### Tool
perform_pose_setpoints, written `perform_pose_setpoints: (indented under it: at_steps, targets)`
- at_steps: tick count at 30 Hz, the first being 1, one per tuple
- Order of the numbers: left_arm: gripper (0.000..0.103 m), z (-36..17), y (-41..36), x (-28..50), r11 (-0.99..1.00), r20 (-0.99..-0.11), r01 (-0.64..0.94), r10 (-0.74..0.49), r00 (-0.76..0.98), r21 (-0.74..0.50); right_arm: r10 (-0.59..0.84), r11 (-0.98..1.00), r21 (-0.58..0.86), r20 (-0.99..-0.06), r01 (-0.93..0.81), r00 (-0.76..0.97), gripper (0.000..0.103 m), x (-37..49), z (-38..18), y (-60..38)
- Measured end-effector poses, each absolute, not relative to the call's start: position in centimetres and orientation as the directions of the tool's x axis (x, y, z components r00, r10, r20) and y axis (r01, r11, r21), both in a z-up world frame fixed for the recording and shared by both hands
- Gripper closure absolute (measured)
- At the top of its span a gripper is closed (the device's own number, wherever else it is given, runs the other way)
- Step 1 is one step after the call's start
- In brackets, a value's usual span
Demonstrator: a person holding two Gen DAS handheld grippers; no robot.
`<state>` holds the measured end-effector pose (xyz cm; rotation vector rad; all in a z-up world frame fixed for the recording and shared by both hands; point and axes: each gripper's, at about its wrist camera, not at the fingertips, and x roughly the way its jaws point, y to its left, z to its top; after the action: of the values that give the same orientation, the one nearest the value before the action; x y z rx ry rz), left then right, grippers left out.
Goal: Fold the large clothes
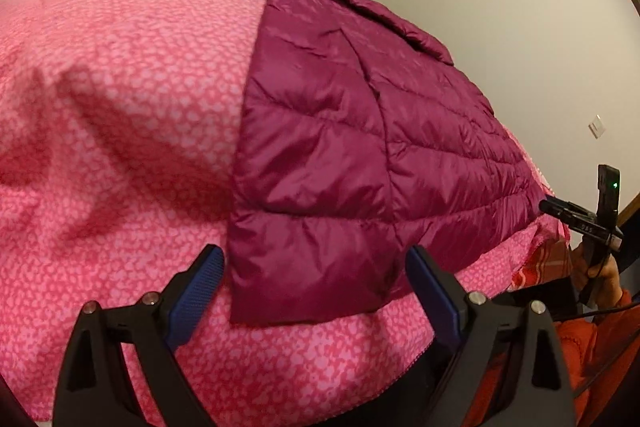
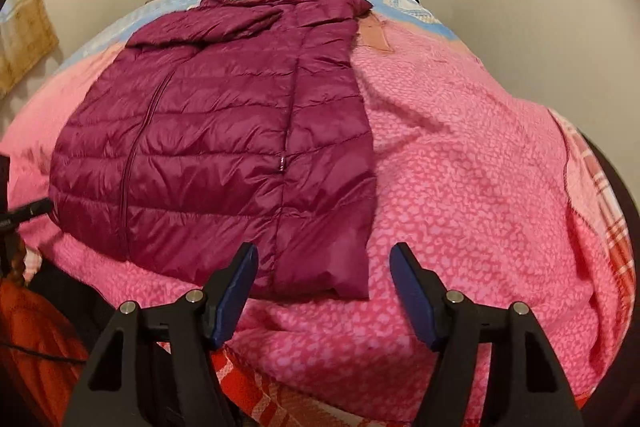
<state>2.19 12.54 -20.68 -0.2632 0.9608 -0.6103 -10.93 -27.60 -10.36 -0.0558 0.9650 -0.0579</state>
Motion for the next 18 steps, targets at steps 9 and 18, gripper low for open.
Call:
perform_pose_setpoints:
  at_steps: [9, 18]
  targets:
    - [0.009, -19.8, 13.4, 2.9, 0.761, -0.61, 0.379, -0.649, 0.454, -0.527, 0.001, 0.998, 0.04, -0.829, 0.057, 0.56, 0.051, -10.6, -9.9, -29.4]
    - [0.033, -19.9, 14.0, 3.4, 0.698, -0.559, 0.395, -0.715, 0.42, -0.597, -0.011, 1.0, -0.016, -0.861, -0.006, 0.508, 0.051, -8.6, -11.3, -27.2]
